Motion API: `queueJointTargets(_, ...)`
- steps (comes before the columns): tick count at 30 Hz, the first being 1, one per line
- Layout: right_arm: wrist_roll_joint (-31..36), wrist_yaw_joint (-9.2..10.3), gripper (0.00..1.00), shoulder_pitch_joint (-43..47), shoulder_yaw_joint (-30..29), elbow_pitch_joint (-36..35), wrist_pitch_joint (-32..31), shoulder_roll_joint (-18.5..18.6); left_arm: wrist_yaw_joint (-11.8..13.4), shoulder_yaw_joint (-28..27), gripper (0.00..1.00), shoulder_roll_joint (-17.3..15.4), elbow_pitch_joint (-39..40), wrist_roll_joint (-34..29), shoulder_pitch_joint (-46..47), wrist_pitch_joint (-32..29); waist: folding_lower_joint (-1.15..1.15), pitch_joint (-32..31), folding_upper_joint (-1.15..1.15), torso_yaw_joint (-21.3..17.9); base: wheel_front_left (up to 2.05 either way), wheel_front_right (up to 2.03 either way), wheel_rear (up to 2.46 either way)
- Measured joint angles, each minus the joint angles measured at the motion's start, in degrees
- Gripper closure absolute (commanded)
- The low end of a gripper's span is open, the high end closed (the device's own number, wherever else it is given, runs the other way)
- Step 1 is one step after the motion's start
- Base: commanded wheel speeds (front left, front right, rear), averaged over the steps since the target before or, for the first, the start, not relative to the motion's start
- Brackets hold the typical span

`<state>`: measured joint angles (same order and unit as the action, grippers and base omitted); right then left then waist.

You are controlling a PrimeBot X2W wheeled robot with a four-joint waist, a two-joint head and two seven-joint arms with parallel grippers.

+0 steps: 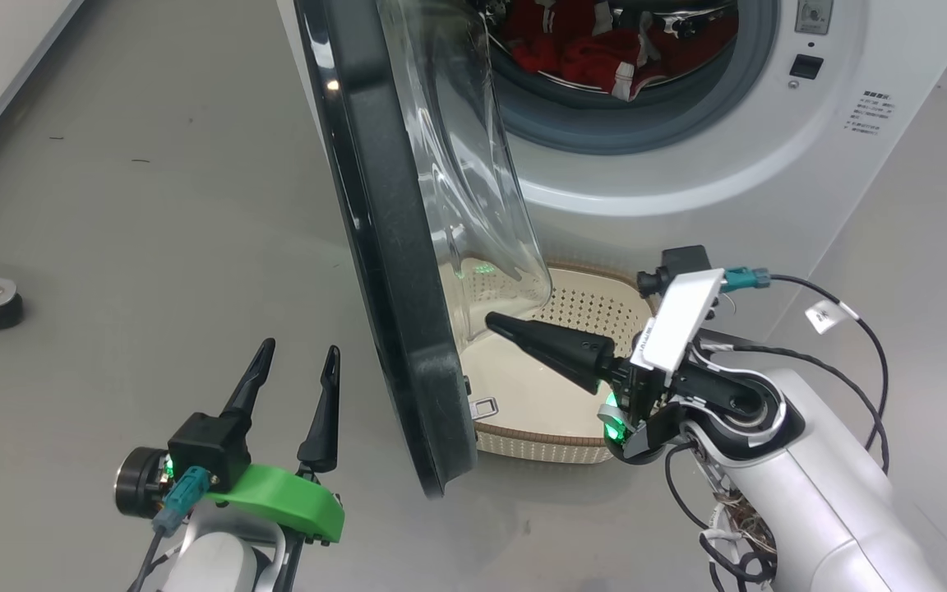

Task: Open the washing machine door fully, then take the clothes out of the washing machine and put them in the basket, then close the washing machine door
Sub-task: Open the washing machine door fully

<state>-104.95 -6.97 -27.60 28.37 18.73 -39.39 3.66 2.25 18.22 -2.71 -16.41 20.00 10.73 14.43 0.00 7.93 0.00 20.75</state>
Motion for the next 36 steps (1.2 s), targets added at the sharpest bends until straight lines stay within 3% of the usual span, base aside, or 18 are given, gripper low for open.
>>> queueJointTargets(2,0.34,0.00,1.00,1.12,-1.14,-0.53,1.51,-0.04,0.00,0.00,0.00,0.01,0.07,0.00,-0.01,0.00,0.00,0.01,0.00,-0.21,0.00,0.00,0.00)
queueJointTargets(3,0.66,0.00,0.89,1.64,-1.92,-0.64,2.45,-0.07,0.00,-0.01,0.00,0.01,0.10,0.00,-0.01,0.00,0.00,0.02,0.00,-0.32,0.00,0.00,0.00)
queueJointTargets(4,0.80,0.00,0.57,2.22,-2.74,-0.82,3.33,-0.07,0.00,0.00,0.00,0.00,0.11,0.00,-0.01,0.00,0.00,0.02,0.00,-0.42,0.00,0.00,0.00)
queueJointTargets(5,1.21,0.00,0.03,2.80,-3.64,-1.01,4.49,-0.07,0.00,0.01,0.00,0.00,0.14,0.00,-0.01,0.00,0.00,0.02,0.00,-0.52,0.00,0.00,0.00)
queueJointTargets(6,1.98,0.00,0.00,3.36,-4.38,-1.24,5.54,0.00,0.00,0.01,0.00,0.00,0.16,0.00,-0.01,0.00,0.00,0.02,0.00,-0.61,0.00,0.00,0.00)
queueJointTargets(19,11.49,0.00,0.00,13.44,-13.99,-4.74,22.15,3.36,0.47,-0.76,0.00,-0.02,0.29,0.01,-0.17,0.00,0.00,-0.41,0.00,-1.96,0.00,0.00,0.00)
queueJointTargets(25,23.31,0.00,0.00,17.43,-16.92,-7.40,34.35,7.14,0.47,-0.75,0.00,-0.09,0.31,0.01,-0.48,0.00,0.00,-0.88,0.00,-2.62,0.00,0.00,0.00)
queueJointTargets(36,47.86,-0.01,0.00,20.09,-14.78,-10.05,51.42,14.64,0.48,-0.81,0.00,-0.19,0.57,0.01,-1.10,0.00,0.00,-0.58,0.00,-3.31,0.00,0.00,0.00)
